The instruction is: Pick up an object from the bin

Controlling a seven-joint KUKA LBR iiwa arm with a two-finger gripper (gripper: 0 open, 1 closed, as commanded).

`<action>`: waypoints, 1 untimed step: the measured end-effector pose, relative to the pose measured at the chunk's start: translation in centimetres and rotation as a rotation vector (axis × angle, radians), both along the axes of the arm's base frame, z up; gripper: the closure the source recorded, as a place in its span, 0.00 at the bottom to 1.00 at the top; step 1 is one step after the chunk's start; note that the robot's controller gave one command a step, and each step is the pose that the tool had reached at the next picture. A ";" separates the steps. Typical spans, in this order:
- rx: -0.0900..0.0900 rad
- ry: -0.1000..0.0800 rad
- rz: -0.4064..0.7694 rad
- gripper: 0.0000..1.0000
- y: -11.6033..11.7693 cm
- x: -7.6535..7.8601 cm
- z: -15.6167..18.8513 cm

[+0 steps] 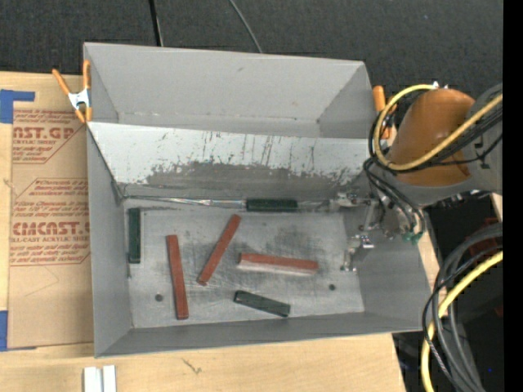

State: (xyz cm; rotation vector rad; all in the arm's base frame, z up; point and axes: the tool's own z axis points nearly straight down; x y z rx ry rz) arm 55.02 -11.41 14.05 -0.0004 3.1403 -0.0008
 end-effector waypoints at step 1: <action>0.001 0.006 0.099 1.00 4.9 0.3 -6.8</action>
Offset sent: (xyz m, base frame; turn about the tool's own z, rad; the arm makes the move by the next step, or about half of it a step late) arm 0.0000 0.0000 0.0000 0.0000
